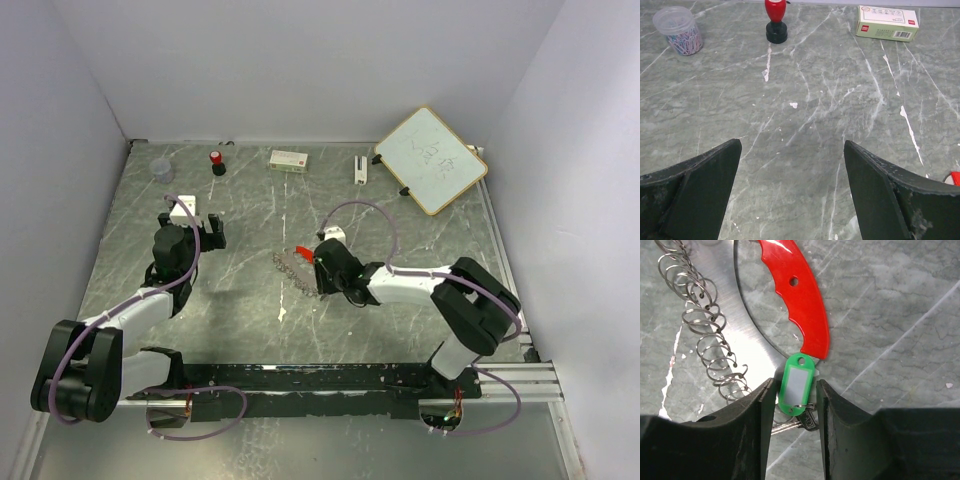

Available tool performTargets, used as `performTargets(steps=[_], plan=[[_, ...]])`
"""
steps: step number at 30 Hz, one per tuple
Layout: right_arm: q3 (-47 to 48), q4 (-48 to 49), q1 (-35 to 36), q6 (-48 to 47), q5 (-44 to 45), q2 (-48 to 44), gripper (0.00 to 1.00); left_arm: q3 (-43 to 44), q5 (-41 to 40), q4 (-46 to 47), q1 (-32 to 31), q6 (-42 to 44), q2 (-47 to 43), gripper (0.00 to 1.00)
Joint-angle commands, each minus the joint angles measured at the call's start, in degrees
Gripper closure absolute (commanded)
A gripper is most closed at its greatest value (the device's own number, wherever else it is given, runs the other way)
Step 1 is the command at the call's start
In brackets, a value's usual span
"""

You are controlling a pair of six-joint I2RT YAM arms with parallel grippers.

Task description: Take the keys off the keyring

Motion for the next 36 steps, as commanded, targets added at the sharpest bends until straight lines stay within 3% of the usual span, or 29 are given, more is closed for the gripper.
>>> performTargets(steps=[1,4,7,8,22,32,36], plan=[[2.7,-2.4,0.8,0.7,1.0,1.7,0.63,-0.5,-1.3,2.0,-0.3,-0.2,-1.2,0.05],[3.2,-3.4,1.2,0.7,1.5,1.8,0.72,-0.5,-1.5,2.1,-0.4,-0.3,-1.3,0.05],[3.7,-4.7,1.4,0.8,2.4,1.7,0.99,-0.6,-1.5,2.3,-0.3,-0.4,-1.2,0.05],[3.9,-5.3,1.4,0.9,2.9,1.7,1.00,-0.5,-1.6,2.3,-0.3,-0.4,-1.2,0.05],[4.3,-6.2,3.2,0.1,5.4,-2.2,0.99,-0.7,-1.5,2.7,-0.3,-0.5,-0.9,0.05],[4.8,-6.0,4.8,-1.1,7.8,-2.7,0.67,-0.7,-0.9,2.8,-0.4,-0.4,-0.5,0.05],[5.2,-5.1,4.7,-1.0,8.6,-0.8,0.64,-0.6,-1.1,2.6,-0.3,-0.2,-0.5,0.05]])
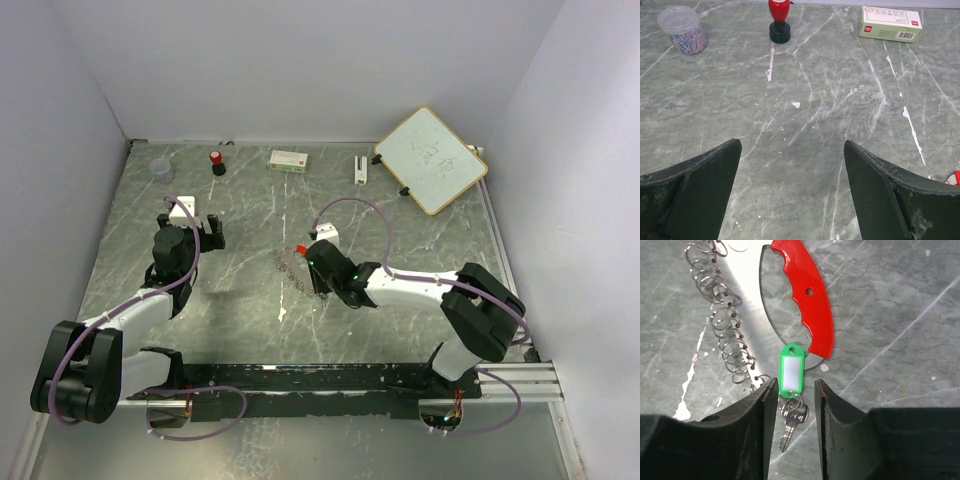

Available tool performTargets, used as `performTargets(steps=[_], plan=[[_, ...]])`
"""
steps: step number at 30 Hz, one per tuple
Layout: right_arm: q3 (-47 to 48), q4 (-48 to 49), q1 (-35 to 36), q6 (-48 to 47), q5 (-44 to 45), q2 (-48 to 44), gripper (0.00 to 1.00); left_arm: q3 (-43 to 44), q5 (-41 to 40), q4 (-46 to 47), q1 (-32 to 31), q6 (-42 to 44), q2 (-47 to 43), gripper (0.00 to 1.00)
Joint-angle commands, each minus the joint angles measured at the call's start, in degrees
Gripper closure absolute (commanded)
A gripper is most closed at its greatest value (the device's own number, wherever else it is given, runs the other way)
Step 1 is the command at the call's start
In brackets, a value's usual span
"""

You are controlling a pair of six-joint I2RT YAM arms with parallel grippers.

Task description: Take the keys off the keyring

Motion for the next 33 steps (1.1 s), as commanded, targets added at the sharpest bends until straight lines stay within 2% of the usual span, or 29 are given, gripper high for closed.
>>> performTargets(steps=[1,13,16,18,33], plan=[[1.2,1.4,0.3,-0.3,2.2,2.0,0.64,-0.1,-0.2,2.2,-0.3,-0.2,-0.3,0.05],[1.7,3.7,0.3,-0.3,1.4,3.5,0.64,-0.2,0.0,2.6,-0.4,-0.2,-0.3,0.05],[1.9,3.5,0.3,-0.3,1.2,3.8,0.45,-0.2,0.2,2.6,-0.3,-0.3,-0.2,0.05],[1.9,3.3,0.3,-0.1,1.2,4.3,0.43,-0.1,0.1,2.5,-0.4,-0.3,-0.3,0.05],[4.0,1.5,0.5,-0.1,0.9,7.1,0.51,-0.3,0.3,2.8,-0.4,-0.4,-0.4,0.05]])
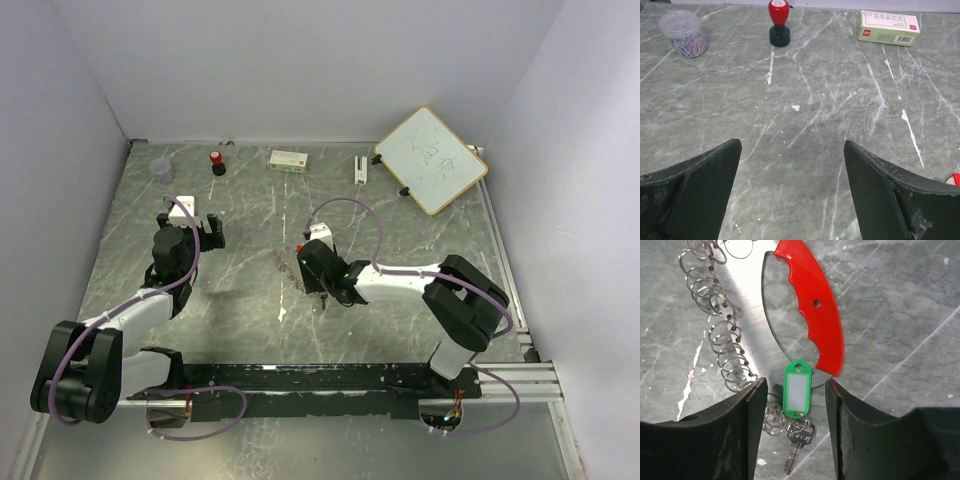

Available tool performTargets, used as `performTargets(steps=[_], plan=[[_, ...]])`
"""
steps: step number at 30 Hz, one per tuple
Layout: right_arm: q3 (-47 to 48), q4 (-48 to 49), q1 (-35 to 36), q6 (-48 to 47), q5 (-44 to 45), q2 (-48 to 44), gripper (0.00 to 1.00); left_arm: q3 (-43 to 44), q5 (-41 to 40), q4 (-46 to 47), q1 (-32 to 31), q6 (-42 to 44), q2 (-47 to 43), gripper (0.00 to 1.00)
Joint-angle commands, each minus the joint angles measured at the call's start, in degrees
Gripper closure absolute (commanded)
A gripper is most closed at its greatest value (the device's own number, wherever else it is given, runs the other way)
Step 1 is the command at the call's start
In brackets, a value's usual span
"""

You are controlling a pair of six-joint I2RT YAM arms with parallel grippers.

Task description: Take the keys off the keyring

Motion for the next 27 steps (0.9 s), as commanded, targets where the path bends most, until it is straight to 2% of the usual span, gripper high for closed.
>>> performTargets(steps=[1,9,14,17,20,22,23,27], plan=[[1.9,-1.3,0.3,0.1,-0.1,1.1,0.51,-0.3,0.2,2.1,-0.4,-0.4,-0.4,0.05],[1.6,-5.0,0.8,1.6,0.8,2.2,0.54,-0.3,0.3,2.2,-0.4,-0.6,-0.6,0.05],[2.1,-6.4,0.9,2.4,1.3,3.6,0.62,-0.3,0.5,2.1,-0.3,-0.6,-0.6,0.05],[3.2,-8.3,0.9,2.6,0.7,5.3,0.64,-0.3,0.1,1.9,-0.3,-0.5,-0.8,0.05],[3.8,-10.6,0.9,3.1,0.4,6.3,0.73,-0.3,0.0,1.8,-0.4,-0.5,-0.9,0.05],[4.1,-12.2,0.9,3.4,0.7,6.7,0.95,-0.3,0.0,2.0,-0.3,-0.5,-0.8,0.05],[4.3,-12.9,0.9,3.7,1.2,6.8,1.00,-0.3,0.1,2.1,-0.3,-0.6,-0.8,0.05],[5.9,-14.5,1.1,3.3,4.6,6.7,1.00,-0.2,0.5,2.2,-0.4,-0.6,-0.6,0.05]])
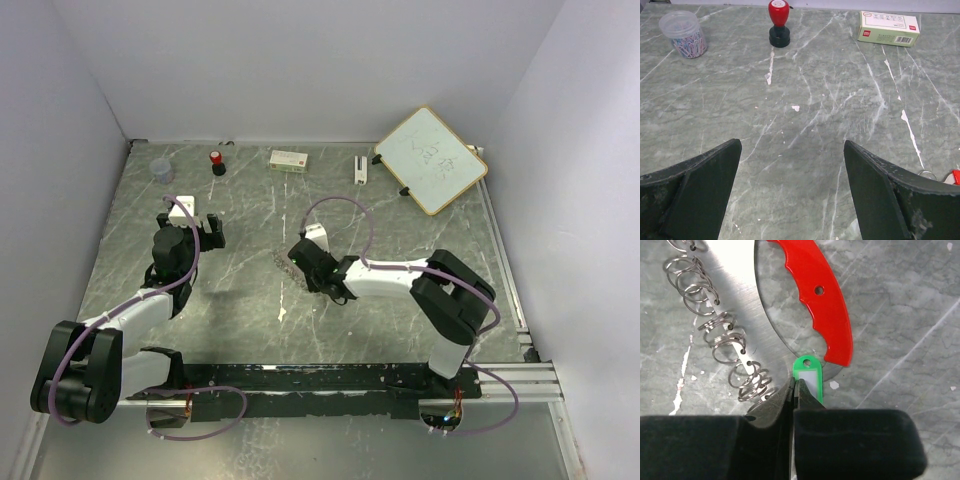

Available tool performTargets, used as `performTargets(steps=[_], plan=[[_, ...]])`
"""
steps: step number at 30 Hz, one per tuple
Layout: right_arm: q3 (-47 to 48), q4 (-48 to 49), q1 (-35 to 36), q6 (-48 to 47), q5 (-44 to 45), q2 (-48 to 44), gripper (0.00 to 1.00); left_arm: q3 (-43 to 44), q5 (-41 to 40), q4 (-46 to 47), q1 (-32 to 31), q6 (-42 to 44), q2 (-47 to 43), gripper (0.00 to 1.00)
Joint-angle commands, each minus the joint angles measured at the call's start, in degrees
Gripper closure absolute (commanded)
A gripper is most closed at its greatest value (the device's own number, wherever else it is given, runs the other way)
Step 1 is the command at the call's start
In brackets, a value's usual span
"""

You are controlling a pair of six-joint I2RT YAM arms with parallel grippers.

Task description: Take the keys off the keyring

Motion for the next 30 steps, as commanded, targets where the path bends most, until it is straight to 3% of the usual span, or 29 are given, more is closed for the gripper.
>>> performTargets(steps=[1,17,27,30], plan=[[0.7,-7.8,0.3,0.1,3.3,1.9,1.00,-0.2,0.5,1.9,-0.3,-0.5,-0.5,0.05],[4.9,-7.8,1.3,-3.6,10.4,-6.3,1.00,0.3,1.0,1.7,-0.4,-0.2,0.4,0.05],[4.0,-8.6,1.8,-3.5,8.4,-8.2,1.00,0.0,1.3,1.9,-0.4,-0.3,-0.1,0.05],[3.7,-10.0,2.2,-3.1,7.1,-7.9,0.87,0.1,1.3,1.8,-0.4,-0.3,0.0,0.05]])
